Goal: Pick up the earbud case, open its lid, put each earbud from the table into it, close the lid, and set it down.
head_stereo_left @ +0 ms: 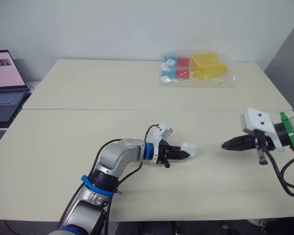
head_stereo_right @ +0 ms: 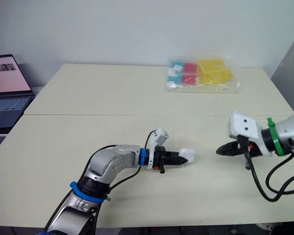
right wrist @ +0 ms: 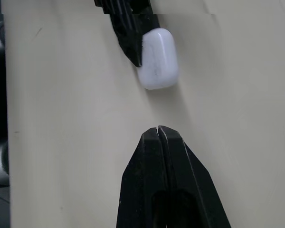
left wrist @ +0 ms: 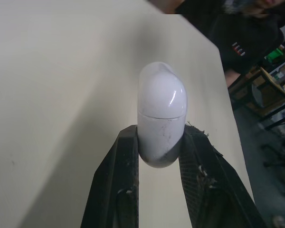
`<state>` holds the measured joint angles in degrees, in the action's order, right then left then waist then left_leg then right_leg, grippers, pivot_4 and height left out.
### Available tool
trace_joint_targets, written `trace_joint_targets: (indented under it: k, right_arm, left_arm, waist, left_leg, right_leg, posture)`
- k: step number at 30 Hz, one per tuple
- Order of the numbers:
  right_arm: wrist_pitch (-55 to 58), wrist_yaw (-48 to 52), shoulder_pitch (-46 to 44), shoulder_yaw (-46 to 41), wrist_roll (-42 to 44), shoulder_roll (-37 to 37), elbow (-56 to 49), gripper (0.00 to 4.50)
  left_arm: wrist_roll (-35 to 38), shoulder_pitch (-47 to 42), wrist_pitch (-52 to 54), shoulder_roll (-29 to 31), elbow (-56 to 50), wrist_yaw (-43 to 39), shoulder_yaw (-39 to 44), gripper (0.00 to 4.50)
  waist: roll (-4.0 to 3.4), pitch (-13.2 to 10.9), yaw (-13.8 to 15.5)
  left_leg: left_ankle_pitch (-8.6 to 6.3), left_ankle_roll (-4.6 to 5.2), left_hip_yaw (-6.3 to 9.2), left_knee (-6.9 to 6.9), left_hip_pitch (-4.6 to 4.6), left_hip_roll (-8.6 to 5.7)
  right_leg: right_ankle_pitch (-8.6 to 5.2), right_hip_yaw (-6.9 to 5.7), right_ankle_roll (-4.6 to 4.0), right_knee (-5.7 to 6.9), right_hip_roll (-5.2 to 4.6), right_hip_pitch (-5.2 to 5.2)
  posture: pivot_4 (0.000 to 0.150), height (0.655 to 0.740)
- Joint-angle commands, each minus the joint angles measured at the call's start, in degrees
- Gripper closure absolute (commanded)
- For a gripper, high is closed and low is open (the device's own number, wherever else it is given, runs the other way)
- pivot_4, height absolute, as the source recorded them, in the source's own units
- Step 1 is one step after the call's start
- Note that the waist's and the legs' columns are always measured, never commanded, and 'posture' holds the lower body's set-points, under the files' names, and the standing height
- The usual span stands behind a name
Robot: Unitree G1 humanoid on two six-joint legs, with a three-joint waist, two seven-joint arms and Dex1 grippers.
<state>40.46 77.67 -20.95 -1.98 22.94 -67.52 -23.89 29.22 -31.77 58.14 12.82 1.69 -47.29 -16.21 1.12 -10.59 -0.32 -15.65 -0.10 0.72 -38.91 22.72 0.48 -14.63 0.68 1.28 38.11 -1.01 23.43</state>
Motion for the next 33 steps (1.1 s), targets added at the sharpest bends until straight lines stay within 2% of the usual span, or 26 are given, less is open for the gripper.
trace_joint_targets:
  k: [1,5,7,13,18,20,25,28,31,33]
  right_arm:
    - [0.01,-3.08,-0.10,-3.35,1.17,0.24,-2.64,4.50]
    - [-0.32,-4.28,0.40,-3.19,1.89,0.06,-2.80,4.50]
    - [-0.40,-4.70,0.40,-2.97,2.23,0.15,-2.76,4.50]
    - [-0.81,-4.59,-0.17,-2.36,3.20,0.03,-2.49,4.50]
    - [-1.49,-3.70,-0.50,-2.03,4.02,-0.30,-1.98,4.50]
    - [-1.55,-3.46,-0.61,-1.97,4.19,-0.35,-1.85,4.50]
    - [-0.81,-3.68,-1.66,-1.47,4.98,-0.01,-1.34,4.50]
    - [-1.03,-3.32,-2.36,-1.61,6.09,0.57,-1.42,3.91]
    - [-2.26,-2.49,-1.34,-1.72,5.93,-0.44,-1.49,2.92]
    - [-3.11,-1.50,-0.26,-1.98,5.92,-1.13,-1.87,2.13]
  left_arm:
    - [0.96,-1.02,3.34,-1.09,1.09,1.70,0.90,3.70]
    - [1.34,-1.44,6.14,-1.87,2.75,3.11,2.31,3.70]
    - [0.57,-1.14,6.34,-2.39,4.19,4.40,2.76,2.98]
    - [-0.42,-0.67,5.36,-1.37,4.26,5.71,3.52,1.37]
    - [-0.40,0.11,4.47,4.53,1.98,3.19,2.99,0.02]
    - [0.02,0.53,4.55,6.72,0.74,2.46,2.83,0.02]
    - [-2.44,3.92,-1.33,17.44,-5.79,-2.18,0.51,0.02]
    - [-6.66,6.70,-12.67,23.73,-8.68,-4.73,0.67,0.00]
    - [-10.29,8.40,-23.51,28.10,-8.84,-7.17,2.08,0.00]
    - [-9.04,10.15,-27.47,32.53,-11.99,-12.52,4.26,0.00]
  waist:
    - [0.00,0.00,-0.19]
    - [0.00,0.00,0.01]
    - [0.00,0.00,0.01]
    - [-0.01,0.01,0.15]
    - [-0.01,0.01,-0.37]
    - [-0.02,0.02,-0.58]
    - [-0.03,0.02,-1.60]
    - [-0.03,0.02,-1.63]
    - [-0.02,0.01,-1.27]
    - [-0.02,0.01,-1.12]
  left_leg:
    - [0.00,0.00,-0.04,0.00,-0.04,0.02]
    - [0.01,-0.01,0.00,0.00,-0.09,0.02]
    - [0.01,-0.01,-0.02,0.00,-0.10,0.01]
    - [0.01,-0.02,-0.07,-0.01,-0.18,0.00]
    - [0.01,-0.01,-0.16,0.00,-0.43,0.08]
    - [0.02,-0.01,-0.16,0.03,-0.56,0.13]
    - [0.01,-0.01,-0.23,0.13,-0.68,0.27]
    - [0.01,-0.01,-0.32,0.20,-0.76,0.31]
    - [0.01,-0.01,-0.29,0.20,-0.74,0.29]
    - [0.01,-0.01,-0.33,0.20,-0.71,0.27]
  right_leg:
    - [-0.03,0.05,0.06,0.02,0.01,0.00]
    - [-0.05,0.03,0.08,0.02,0.01,-0.06]
    - [-0.05,0.06,0.08,0.01,0.00,-0.07]
    - [0.06,0.10,-0.09,-0.02,-0.03,-0.16]
    - [0.04,0.17,0.01,0.04,0.04,-0.25]
    - [0.07,0.20,-0.05,0.09,0.11,-0.28]
    - [0.04,0.30,-0.12,0.14,0.27,-0.26]
    - [-0.01,0.34,-0.19,0.19,0.28,-0.23]
    - [-0.03,0.31,-0.23,0.23,0.24,-0.21]
    - [-0.04,0.31,-0.23,0.20,0.17,-0.20]
  posture:
    - [0.150,0.7400]
    - [0.150,0.7400]
    - [0.150,0.7400]
    - [0.150,0.7400]
    - [0.150,0.7400]
    - [0.150,0.7400]
    - [0.150,0.7400]
    - [0.150,0.7400]
    - [0.150,0.7400]
    - [0.150,0.7400]
